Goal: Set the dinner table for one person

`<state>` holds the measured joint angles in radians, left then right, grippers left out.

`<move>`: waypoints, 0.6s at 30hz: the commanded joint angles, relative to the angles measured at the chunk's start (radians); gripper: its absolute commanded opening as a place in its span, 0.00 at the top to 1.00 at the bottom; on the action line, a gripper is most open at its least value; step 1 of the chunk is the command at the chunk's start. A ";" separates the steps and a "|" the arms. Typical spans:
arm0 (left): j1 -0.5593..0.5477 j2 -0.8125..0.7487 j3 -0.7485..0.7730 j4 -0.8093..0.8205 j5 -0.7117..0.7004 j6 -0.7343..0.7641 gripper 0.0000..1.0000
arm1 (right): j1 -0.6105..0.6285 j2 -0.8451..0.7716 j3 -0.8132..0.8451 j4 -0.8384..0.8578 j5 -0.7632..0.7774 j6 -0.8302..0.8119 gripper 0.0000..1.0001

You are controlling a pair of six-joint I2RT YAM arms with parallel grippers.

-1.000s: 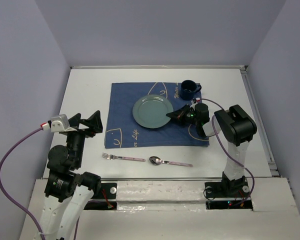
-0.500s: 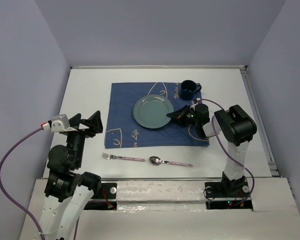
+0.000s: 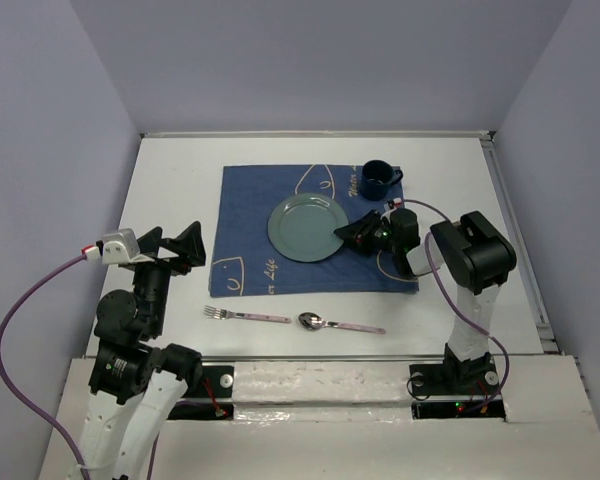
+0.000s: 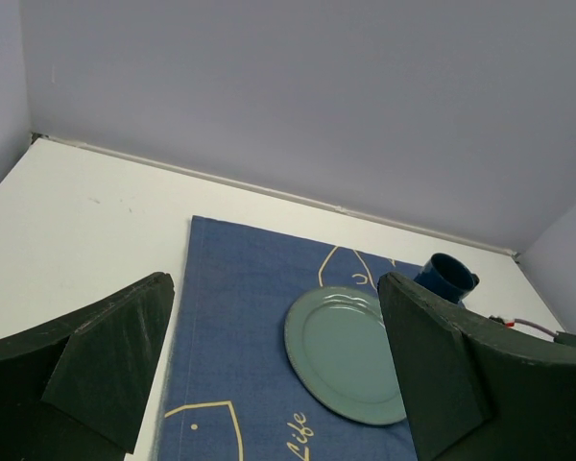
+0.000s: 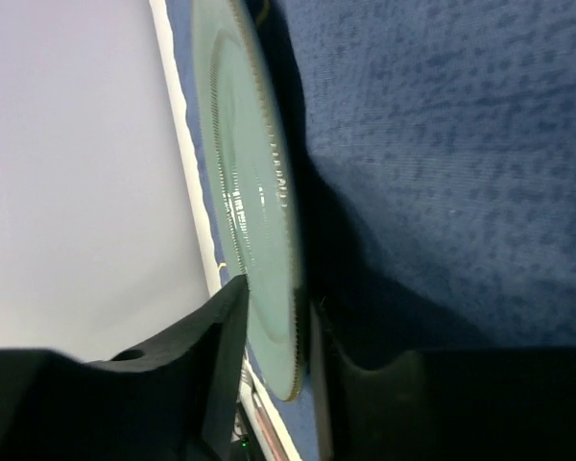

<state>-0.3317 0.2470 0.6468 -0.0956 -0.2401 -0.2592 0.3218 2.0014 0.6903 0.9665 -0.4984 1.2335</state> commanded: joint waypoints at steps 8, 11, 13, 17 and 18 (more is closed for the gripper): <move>-0.003 -0.003 -0.007 0.030 -0.011 0.011 0.01 | -0.004 -0.098 0.034 -0.120 -0.028 -0.088 0.45; -0.003 -0.005 -0.007 0.030 -0.008 0.008 0.01 | -0.004 -0.131 0.017 -0.165 -0.026 -0.106 0.37; -0.003 -0.006 -0.007 0.030 -0.008 0.008 0.01 | -0.004 -0.151 0.005 -0.192 -0.020 -0.124 0.33; -0.003 -0.011 -0.007 0.030 -0.007 0.006 0.01 | -0.004 -0.216 -0.014 -0.271 -0.003 -0.155 0.23; -0.003 -0.011 -0.007 0.030 -0.007 0.005 0.01 | -0.004 -0.226 -0.018 -0.282 0.000 -0.169 0.23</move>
<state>-0.3317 0.2462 0.6468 -0.0963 -0.2428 -0.2600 0.3218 1.8412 0.6910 0.7403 -0.5068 1.1210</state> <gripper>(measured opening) 0.989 0.762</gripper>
